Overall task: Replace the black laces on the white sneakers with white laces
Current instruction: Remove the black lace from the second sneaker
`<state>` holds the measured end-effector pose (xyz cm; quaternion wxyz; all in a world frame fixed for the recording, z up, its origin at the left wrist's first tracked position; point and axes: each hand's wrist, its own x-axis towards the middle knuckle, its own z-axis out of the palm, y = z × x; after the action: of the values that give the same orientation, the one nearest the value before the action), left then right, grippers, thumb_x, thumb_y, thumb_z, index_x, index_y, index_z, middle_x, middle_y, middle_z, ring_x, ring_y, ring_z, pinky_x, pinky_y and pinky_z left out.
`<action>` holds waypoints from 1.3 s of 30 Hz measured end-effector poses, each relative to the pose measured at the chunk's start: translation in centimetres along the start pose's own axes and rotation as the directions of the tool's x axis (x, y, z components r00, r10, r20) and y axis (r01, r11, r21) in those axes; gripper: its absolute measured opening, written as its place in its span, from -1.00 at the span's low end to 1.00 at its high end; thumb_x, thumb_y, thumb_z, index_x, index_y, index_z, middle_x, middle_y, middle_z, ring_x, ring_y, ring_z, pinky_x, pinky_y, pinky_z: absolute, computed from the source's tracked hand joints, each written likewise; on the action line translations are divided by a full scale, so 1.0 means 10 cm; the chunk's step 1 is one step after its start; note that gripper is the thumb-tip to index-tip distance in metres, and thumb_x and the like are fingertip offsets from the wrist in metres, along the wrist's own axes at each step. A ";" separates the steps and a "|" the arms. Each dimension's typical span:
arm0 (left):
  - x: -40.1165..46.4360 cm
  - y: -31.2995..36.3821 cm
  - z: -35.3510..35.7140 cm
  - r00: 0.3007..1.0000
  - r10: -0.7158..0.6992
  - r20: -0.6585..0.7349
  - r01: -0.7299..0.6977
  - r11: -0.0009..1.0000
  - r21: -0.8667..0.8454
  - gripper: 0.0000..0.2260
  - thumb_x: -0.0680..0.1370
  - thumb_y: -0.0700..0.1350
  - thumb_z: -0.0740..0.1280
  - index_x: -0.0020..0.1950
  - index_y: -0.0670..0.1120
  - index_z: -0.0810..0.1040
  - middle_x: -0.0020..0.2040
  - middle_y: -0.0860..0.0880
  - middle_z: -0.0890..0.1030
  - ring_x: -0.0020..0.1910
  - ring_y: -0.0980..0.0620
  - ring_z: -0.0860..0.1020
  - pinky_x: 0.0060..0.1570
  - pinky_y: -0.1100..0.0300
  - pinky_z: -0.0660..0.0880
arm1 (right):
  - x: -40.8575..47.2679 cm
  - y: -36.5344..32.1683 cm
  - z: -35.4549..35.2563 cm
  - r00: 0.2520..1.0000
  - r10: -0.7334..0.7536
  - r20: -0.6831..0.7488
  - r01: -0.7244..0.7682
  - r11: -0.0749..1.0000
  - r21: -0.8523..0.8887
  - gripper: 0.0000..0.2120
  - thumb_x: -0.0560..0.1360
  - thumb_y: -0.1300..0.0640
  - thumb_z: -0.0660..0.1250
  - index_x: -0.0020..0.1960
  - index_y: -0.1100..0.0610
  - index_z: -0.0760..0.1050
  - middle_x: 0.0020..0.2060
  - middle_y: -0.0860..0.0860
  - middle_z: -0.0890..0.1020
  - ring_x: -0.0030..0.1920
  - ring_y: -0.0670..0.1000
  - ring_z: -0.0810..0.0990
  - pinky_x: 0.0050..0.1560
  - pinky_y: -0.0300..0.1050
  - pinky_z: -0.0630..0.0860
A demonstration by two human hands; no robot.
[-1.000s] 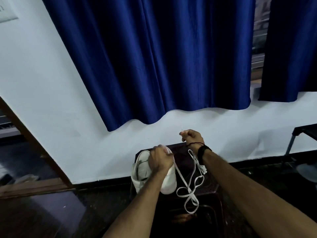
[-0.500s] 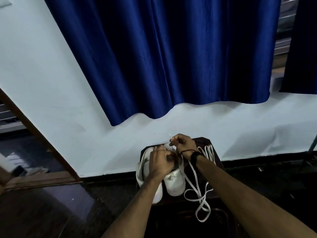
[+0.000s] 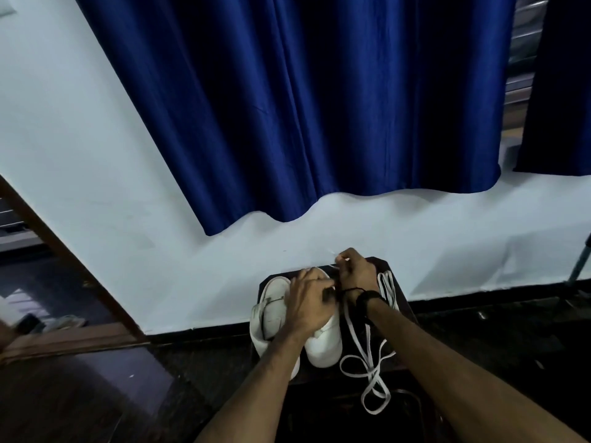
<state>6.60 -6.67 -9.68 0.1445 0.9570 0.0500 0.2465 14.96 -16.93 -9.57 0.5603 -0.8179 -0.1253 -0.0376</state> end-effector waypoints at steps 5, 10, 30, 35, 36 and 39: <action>0.03 -0.02 -0.14 0.894 -0.439 -0.093 0.445 0.893 0.059 -0.79 0.43 0.08 0.36 0.01 0.06 0.65 -0.02 0.04 0.61 0.09 -0.04 0.52 0.15 -0.01 0.38 | 0.12 0.26 -0.22 0.989 0.093 0.113 -0.049 0.937 -0.345 -0.82 0.53 0.06 0.28 -0.08 0.17 0.58 -0.08 0.23 0.64 -0.02 0.23 0.61 -0.14 -0.07 0.45; 0.06 -0.15 -0.19 0.805 -0.567 0.175 0.554 0.824 0.121 -0.77 0.38 0.02 0.20 -0.26 -0.04 0.61 -0.11 -0.01 0.66 0.09 -0.05 0.56 0.21 -0.10 0.36 | 0.02 -0.01 -0.09 0.995 -0.051 0.086 0.073 0.956 -0.284 -0.90 0.48 0.19 0.33 -0.10 0.21 0.60 -0.11 0.21 0.65 -0.05 0.22 0.60 -0.10 -0.09 0.39; 0.17 -0.40 -0.30 0.589 -0.702 0.400 0.758 0.652 0.028 -0.81 0.51 0.02 0.23 0.00 0.01 0.58 0.28 -0.07 0.55 0.30 -0.17 0.44 0.30 0.11 0.28 | -0.13 -0.17 0.39 0.985 -0.074 0.154 0.149 0.808 -0.569 -0.78 0.55 0.06 0.19 0.08 0.01 0.58 0.03 0.09 0.64 0.02 0.16 0.62 -0.11 -0.11 0.48; 0.02 -0.19 -0.22 0.749 -0.625 0.218 0.636 0.771 0.025 -0.78 0.54 -0.07 0.25 0.13 0.01 0.61 0.18 -0.02 0.63 0.28 -0.11 0.49 0.30 0.03 0.22 | -0.15 -0.06 0.40 0.991 -0.098 0.094 0.135 0.779 -0.612 -0.83 0.54 0.07 0.18 0.02 0.03 0.54 -0.03 0.06 0.65 -0.05 0.16 0.64 -0.26 -0.14 0.34; -0.02 -0.15 -0.20 0.768 -0.617 0.173 0.623 0.782 0.023 -0.77 0.51 -0.07 0.29 0.13 0.02 0.62 0.15 -0.02 0.64 0.25 -0.10 0.51 0.27 0.03 0.23 | -0.14 -0.04 0.40 0.993 -0.091 0.081 0.121 0.785 -0.607 -0.83 0.53 0.06 0.19 0.02 0.02 0.53 -0.05 0.06 0.65 -0.07 0.15 0.65 -0.27 -0.15 0.34; -0.05 -0.04 -0.14 0.820 -0.569 0.061 0.565 0.822 0.072 -0.76 0.46 -0.10 0.33 0.11 0.00 0.64 0.10 -0.03 0.65 0.17 -0.08 0.55 0.19 0.03 0.22 | -0.11 0.02 0.38 0.995 -0.086 0.053 0.101 0.831 -0.548 -0.85 0.53 0.03 0.20 0.00 0.03 0.52 -0.09 0.06 0.66 -0.10 0.16 0.65 -0.28 -0.14 0.35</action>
<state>5.50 -6.00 -8.89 0.1889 0.9111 0.3328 0.1528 13.62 -13.65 -11.42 0.2979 -0.9375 -0.1566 -0.0885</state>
